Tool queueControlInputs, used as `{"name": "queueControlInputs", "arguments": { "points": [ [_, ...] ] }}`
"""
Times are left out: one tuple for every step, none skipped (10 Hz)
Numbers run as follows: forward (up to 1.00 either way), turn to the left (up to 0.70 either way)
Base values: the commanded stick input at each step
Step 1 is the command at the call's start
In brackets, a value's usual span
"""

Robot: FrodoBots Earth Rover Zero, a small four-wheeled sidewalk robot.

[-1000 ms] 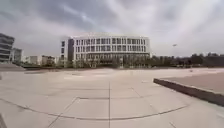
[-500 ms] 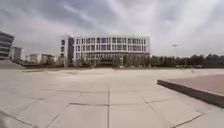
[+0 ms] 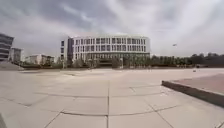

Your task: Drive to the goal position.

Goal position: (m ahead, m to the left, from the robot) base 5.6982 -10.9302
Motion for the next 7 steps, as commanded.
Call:
{"name": "queueControlInputs", "arguments": {
  "points": [
    [0.70, 0.00],
    [0.70, 0.00],
    [0.70, 0.00],
    [0.70, 0.00],
    [0.70, 0.00],
    [0.70, 0.00],
    [0.70, 0.00]
  ]
}}
